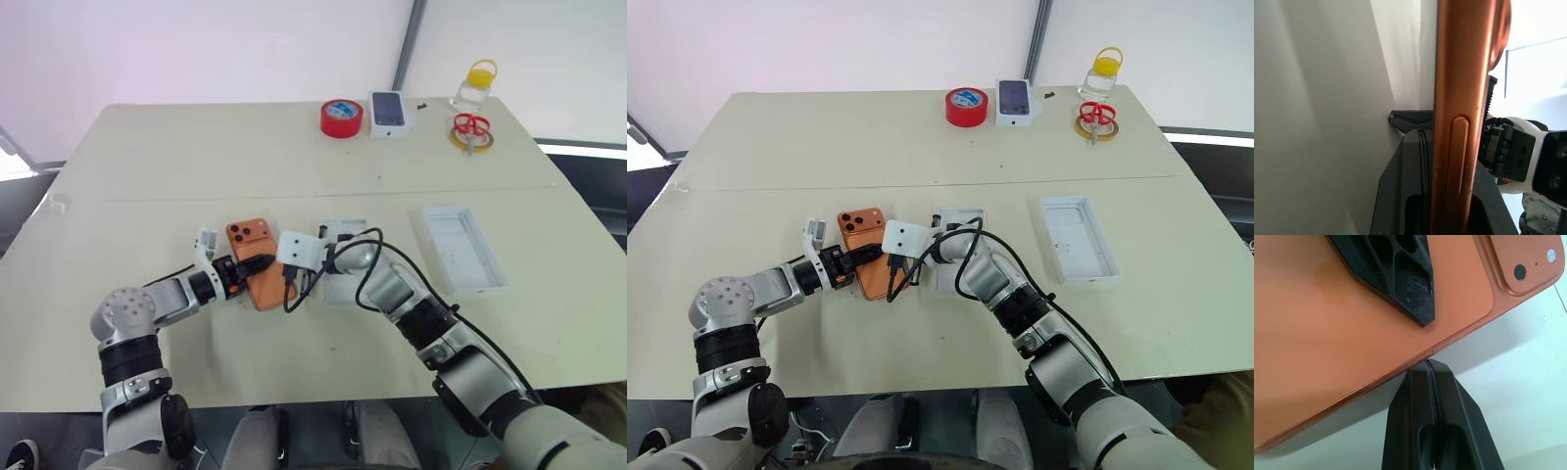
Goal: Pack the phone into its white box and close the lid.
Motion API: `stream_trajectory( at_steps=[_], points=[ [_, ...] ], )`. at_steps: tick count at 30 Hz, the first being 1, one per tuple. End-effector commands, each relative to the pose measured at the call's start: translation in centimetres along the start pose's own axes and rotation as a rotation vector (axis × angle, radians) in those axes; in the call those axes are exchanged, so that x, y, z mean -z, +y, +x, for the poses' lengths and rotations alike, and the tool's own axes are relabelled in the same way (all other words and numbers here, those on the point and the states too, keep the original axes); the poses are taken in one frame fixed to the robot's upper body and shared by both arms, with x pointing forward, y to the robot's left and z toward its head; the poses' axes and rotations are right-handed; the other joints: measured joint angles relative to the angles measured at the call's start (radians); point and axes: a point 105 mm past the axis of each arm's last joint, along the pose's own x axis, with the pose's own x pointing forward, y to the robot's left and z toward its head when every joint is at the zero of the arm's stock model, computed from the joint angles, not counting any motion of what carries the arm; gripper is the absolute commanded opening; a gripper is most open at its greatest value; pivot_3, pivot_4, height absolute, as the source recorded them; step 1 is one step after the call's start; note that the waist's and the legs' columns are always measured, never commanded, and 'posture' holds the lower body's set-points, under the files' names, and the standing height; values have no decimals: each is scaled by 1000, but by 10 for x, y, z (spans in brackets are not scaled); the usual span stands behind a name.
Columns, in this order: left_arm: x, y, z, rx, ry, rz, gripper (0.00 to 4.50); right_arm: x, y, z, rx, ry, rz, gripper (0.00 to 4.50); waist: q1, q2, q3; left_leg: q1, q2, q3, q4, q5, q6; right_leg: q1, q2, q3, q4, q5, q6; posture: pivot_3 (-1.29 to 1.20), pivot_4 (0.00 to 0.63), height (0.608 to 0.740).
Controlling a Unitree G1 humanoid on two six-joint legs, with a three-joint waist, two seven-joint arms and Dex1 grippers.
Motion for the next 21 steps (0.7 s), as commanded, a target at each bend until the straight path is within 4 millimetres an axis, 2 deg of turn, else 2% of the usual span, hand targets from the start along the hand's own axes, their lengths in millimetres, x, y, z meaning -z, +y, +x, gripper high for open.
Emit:
stream_trajectory(
  at_steps=[1,7,10,14,17,21],
  points=[
    [-3,-5,-4,34,-20,-11,65,-6,2,-4,-18,-49,54,0,1,0,0,0,0,0,0,0,0,0,0,0,0,0,0,0,150,740],
    [-15,-18,-8,112,-88,-59,65,-48,-15,-43,-62,-330,284,0,2,-4,5,-2,0,0,0,0,0,-2,0,0,0,1,1,0,150,740],
    [-19,-26,-10,161,-99,-69,0,-62,-16,-74,-153,-479,367,896,4,-5,8,-3,0,-1,0,0,0,-2,0,-1,0,1,1,0,150,740],
    [-20,-29,-10,161,-98,-42,0,-30,2,-92,-179,-350,219,2865,10,-7,9,-4,-1,-2,0,0,0,-1,0,-2,-2,1,1,0,150,740],
    [-18,-31,-7,158,-82,-14,0,-3,20,-112,-226,-265,140,2865,10,-7,10,-8,-1,-2,0,0,1,-2,-1,-3,-7,1,1,0,150,740],
    [-17,-32,-5,164,-69,-15,0,17,32,-124,-237,-220,125,2865,4,-8,11,-13,-1,-1,0,0,1,-7,0,-3,-9,1,2,0,150,740]
  ],
)
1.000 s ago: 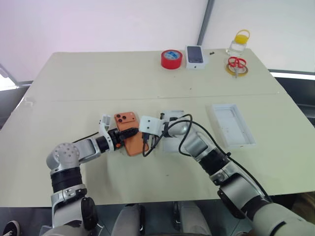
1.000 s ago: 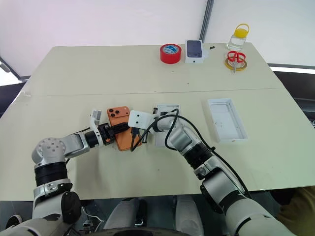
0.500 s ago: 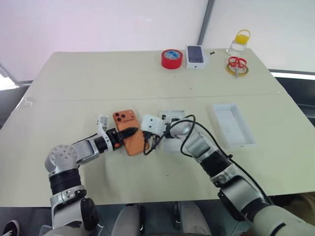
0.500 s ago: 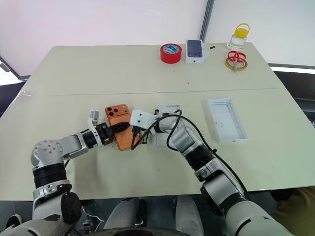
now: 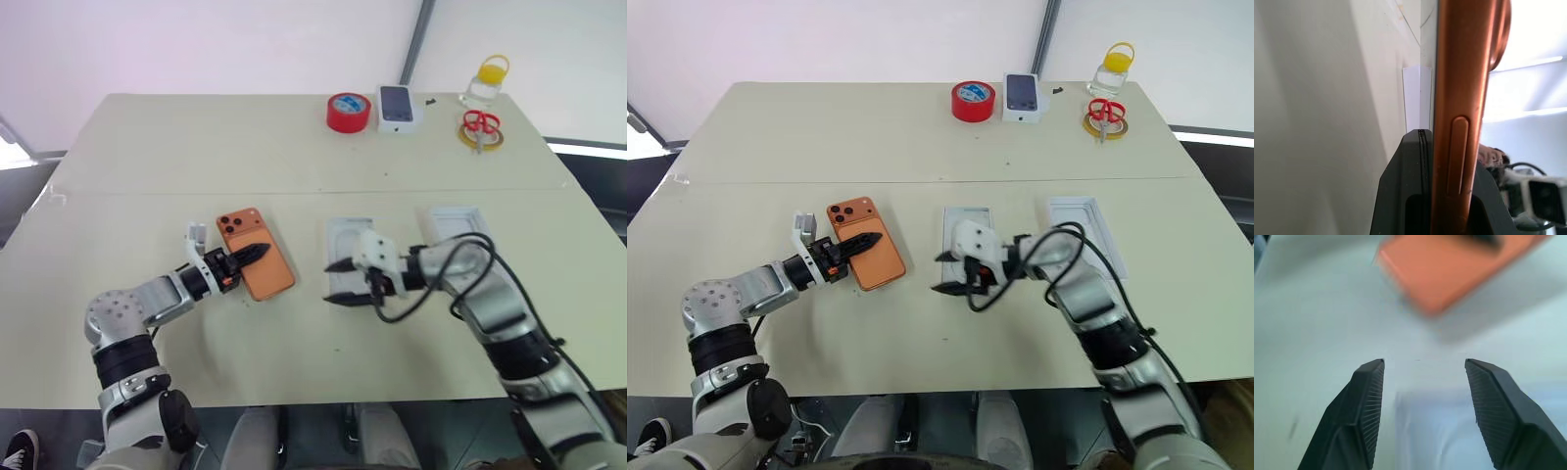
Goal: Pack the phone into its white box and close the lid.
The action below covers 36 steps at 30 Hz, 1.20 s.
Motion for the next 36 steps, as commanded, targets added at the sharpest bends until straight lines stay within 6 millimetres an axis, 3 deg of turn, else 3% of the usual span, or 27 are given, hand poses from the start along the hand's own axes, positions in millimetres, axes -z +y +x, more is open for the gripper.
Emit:
stream_trajectory(
  at_steps=[1,7,11,20,23,24,25,36],
  points=[
    [-3,-18,4,68,7,54,0,-8,7,-7,3,-23,-108,2865,-1,0,0,0,0,0,0,0,0,0,0,0,0,0,0,0,150,740],
    [-1,-20,8,72,17,65,0,17,15,-10,15,41,-116,2865,5,-2,1,-1,1,-1,1,1,-1,0,1,-1,0,0,-1,0,150,740],
    [-1,-19,9,69,29,62,0,27,15,-10,43,50,-72,1560,5,-2,1,-1,1,-1,2,1,-1,1,1,-1,0,-1,-2,0,150,740],
    [2,-17,9,65,40,62,0,27,10,-9,76,44,-59,1560,6,-2,1,-1,1,-1,2,1,-1,1,1,-1,0,0,-1,0,150,740],
    [3,-18,9,75,39,53,0,26,8,-9,84,39,-56,696,7,-2,1,-1,1,-1,2,1,-1,1,1,-1,0,0,-1,0,150,740],
    [3,-18,10,75,39,57,0,26,7,-8,86,36,-57,195,7,-2,1,-1,1,-1,2,1,-1,1,1,-1,0,0,-1,0,150,740],
    [3,-18,10,74,42,58,0,24,7,-8,84,32,-55,38,6,-2,1,-1,1,-1,2,1,-1,1,1,-1,0,0,-1,0,150,740],
    [0,-23,14,90,26,62,0,7,-9,8,147,-8,-103,38,4,-2,1,-1,1,-1,2,1,-1,1,1,-1,1,0,-1,0,150,740]
  ],
)
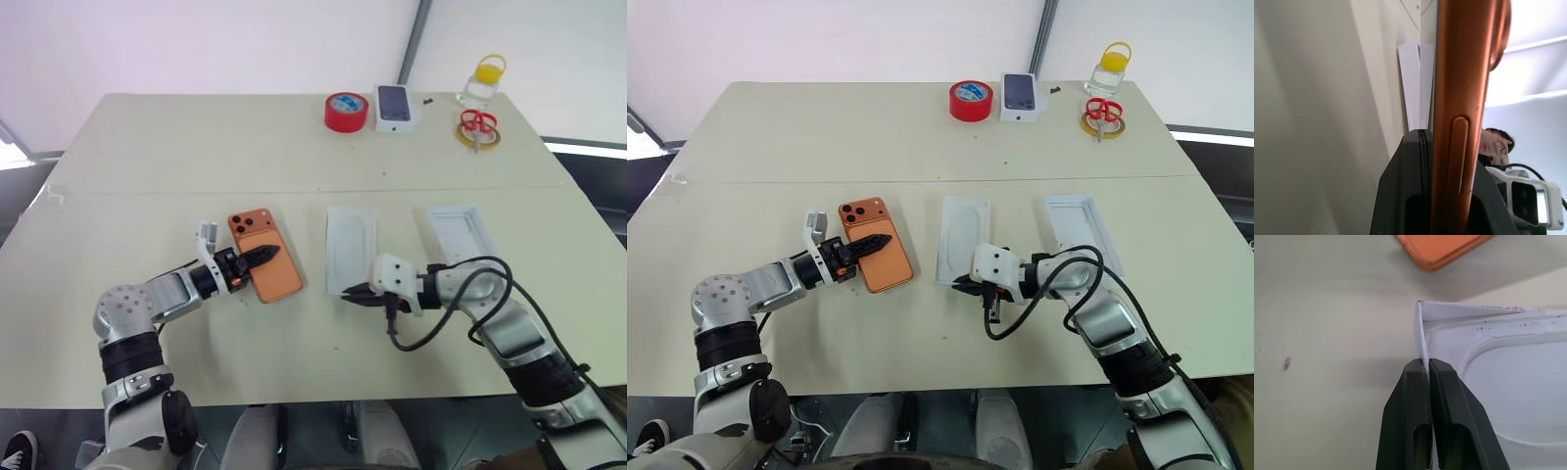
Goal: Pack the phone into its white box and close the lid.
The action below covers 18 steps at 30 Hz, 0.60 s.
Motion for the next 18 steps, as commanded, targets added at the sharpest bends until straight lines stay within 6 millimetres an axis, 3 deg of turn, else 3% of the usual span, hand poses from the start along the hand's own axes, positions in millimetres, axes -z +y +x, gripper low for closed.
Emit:
stream_trajectory(
  at_steps=[1,6,10,13,16,18],
  points=[
    [-10,-23,6,98,-28,34,0,-9,-7,11,24,-13,-62,38,1,0,0,0,0,0,0,0,0,0,0,0,0,0,0,0,150,740],
    [-20,-41,13,146,-22,66,0,-21,3,25,-29,-51,-87,38,4,0,0,0,0,-1,1,0,0,0,0,0,1,0,0,0,150,740],
    [-27,-46,13,161,-21,75,0,-21,8,24,-50,-47,-107,38,0,0,0,0,-1,-1,1,0,0,0,0,0,1,0,0,0,150,740],
    [-23,-45,19,155,14,81,0,-23,17,21,-120,-70,-12,38,0,0,0,0,-1,-1,1,0,0,0,0,0,2,0,0,0,150,740],
    [-18,-46,26,165,59,87,0,-29,21,15,-153,-97,-11,1036,2,0,0,0,-1,-1,1,0,0,0,0,0,4,0,0,0,150,740],
    [-14,-45,33,167,95,102,0,-34,17,7,-132,-120,-28,2023,4,0,0,0,-1,-2,2,0,0,0,0,-1,6,0,0,0,150,740]
  ],
)
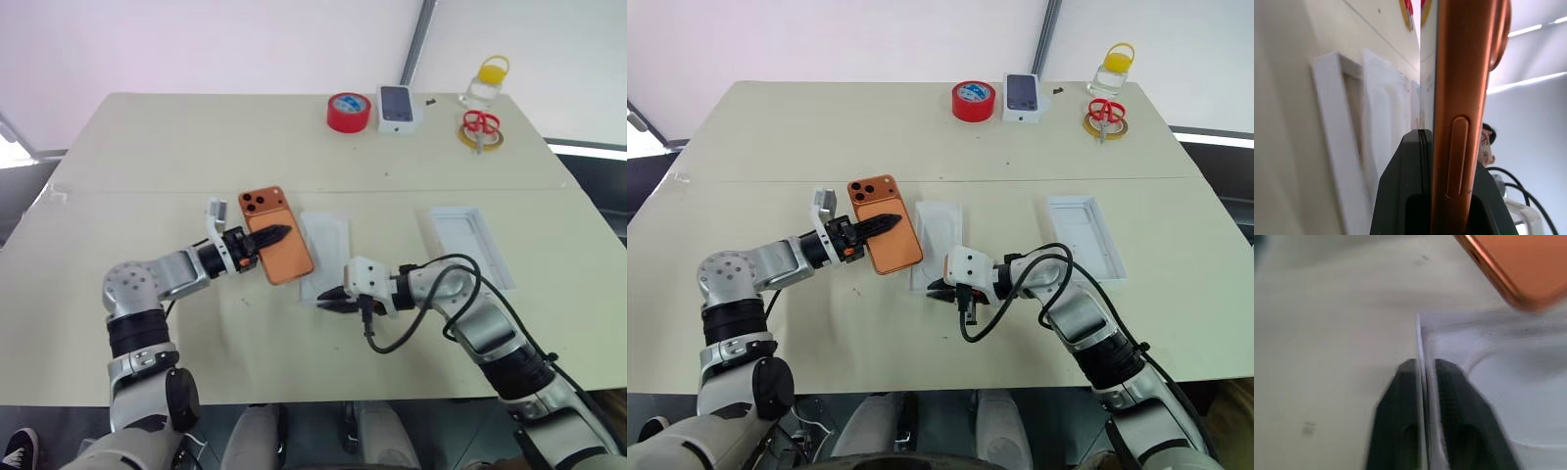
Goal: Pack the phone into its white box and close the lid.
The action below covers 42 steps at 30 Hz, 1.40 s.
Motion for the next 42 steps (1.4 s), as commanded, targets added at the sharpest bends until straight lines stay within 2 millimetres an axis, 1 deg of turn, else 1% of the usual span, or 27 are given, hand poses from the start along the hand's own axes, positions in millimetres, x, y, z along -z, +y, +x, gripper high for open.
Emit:
stream_trajectory(
  at_steps=[1,3,5,8,10,12,14,18,24,26,27,32,33,37,40,42],
  points=[
    [-5,-15,12,65,41,69,0,-21,-6,-18,35,-66,-61,2553,1,0,0,0,0,0,1,0,0,0,0,0,0,0,0,0,150,740],
    [-7,-14,16,69,51,71,0,-23,-9,-26,49,-69,-60,3519,0,0,0,0,0,0,2,0,0,1,0,0,1,0,0,0,150,740],
    [-5,-14,20,76,77,77,0,-26,-13,-36,73,-82,-51,3519,-1,0,0,0,0,0,2,0,0,0,0,0,1,0,0,0,150,740],
    [-2,-12,27,78,117,98,0,-24,-29,-53,172,-91,-10,3519,-1,0,0,0,0,0,2,0,0,0,0,0,2,0,0,0,150,740],
    [-1,-12,31,91,135,98,0,-17,-39,-62,238,-85,12,3519,-1,0,0,0,0,0,2,0,0,0,0,0,2,0,0,0,150,740],
    [9,-9,38,85,192,101,0,-5,-53,-79,339,-80,49,3519,-1,0,0,0,0,0,2,0,0,0,0,0,2,0,0,0,150,740],
    [16,-7,43,88,227,96,0,3,-57,-90,388,-87,86,3519,3,0,0,0,0,1,2,0,0,0,0,0,2,0,0,0,150,740],
    [24,-5,50,100,259,81,0,14,-51,-94,390,-41,77,3519,2,0,0,0,0,1,2,0,1,0,0,0,2,0,0,0,150,740],
    [29,-3,59,100,267,59,0,16,-49,-92,397,-33,75,3519,-2,0,0,0,0,0,3,0,1,0,0,0,3,0,0,0,150,740],
    [28,-2,62,90,263,60,1005,16,-49,-89,397,-30,67,3580,-2,0,0,0,0,1,4,0,1,0,0,0,3,0,0,0,150,740],
    [27,-2,64,84,257,62,1264,16,-49,-88,397,-27,64,3580,-1,0,0,0,0,1,4,-1,1,0,0,0,3,0,0,0,150,740],
    [27,-3,64,68,282,65,3913,16,-51,-86,403,-25,55,3580,1,0,0,-1,1,0,9,-1,3,1,0,-1,4,0,0,0,150,740],
    [27,-4,64,71,286,66,4361,17,-52,-86,404,-25,55,3580,1,0,0,-1,1,0,9,-2,3,2,0,0,4,0,0,0,150,740],
    [22,-5,65,32,291,68,4361,17,-52,-82,404,-26,47,3580,-1,0,0,-1,1,0,10,-2,4,3,0,-1,4,0,0,0,150,740],
    [20,-13,63,28,322,64,4361,16,-53,-80,404,-29,41,3580,-1,0,0,-1,1,-1,10,-2,4,3,0,-1,4,0,1,0,150,740],
    [21,-15,62,11,337,46,4361,17,-53,-79,404,-27,35,3580,-2,0,0,-1,1,-1,11,-2,4,3,0,-1,4,0,1,0,150,740]
  ],
)
